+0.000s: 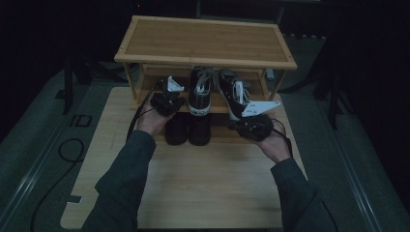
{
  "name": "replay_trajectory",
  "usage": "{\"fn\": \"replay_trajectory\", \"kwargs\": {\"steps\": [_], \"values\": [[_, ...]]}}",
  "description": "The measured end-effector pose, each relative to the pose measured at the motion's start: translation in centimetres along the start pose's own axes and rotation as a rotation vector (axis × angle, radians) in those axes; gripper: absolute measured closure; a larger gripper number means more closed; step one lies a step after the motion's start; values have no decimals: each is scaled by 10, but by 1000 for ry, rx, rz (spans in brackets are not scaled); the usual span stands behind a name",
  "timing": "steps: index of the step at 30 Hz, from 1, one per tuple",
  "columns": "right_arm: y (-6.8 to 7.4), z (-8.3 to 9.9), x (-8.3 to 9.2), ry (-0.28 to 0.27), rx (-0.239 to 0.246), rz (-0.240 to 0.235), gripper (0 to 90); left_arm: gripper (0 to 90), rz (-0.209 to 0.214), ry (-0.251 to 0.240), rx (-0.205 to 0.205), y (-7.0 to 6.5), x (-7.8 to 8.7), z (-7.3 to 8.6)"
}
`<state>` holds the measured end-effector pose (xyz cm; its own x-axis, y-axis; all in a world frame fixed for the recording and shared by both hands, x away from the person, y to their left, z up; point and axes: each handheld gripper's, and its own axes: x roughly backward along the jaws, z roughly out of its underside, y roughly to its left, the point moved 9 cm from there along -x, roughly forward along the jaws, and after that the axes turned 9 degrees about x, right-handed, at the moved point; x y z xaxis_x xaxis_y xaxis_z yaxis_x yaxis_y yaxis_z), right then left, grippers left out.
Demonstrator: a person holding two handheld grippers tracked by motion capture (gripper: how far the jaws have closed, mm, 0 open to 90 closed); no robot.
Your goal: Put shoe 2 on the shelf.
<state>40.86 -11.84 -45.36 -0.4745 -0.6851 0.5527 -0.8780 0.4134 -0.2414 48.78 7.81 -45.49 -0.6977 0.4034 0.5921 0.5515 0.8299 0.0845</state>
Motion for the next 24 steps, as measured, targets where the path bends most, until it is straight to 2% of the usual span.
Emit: {"fn": "replay_trajectory", "kwargs": {"steps": [11, 12, 16, 24], "values": [[-2, 8, 9, -3, 2, -10, 867, 900, 3, -2, 5, 0, 0, 0], [-2, 8, 11, -8, 4, -11, 867, 900, 12, -3, 25, -1, 0, 1], [-3, 11, 19, -16, 12, -6, 863, 900, 14, -2, 28, -1, 0, 1], [-8, 24, 32, -11, -4, 5, 865, 900, 15, -1, 27, -1, 0, 1]]}}
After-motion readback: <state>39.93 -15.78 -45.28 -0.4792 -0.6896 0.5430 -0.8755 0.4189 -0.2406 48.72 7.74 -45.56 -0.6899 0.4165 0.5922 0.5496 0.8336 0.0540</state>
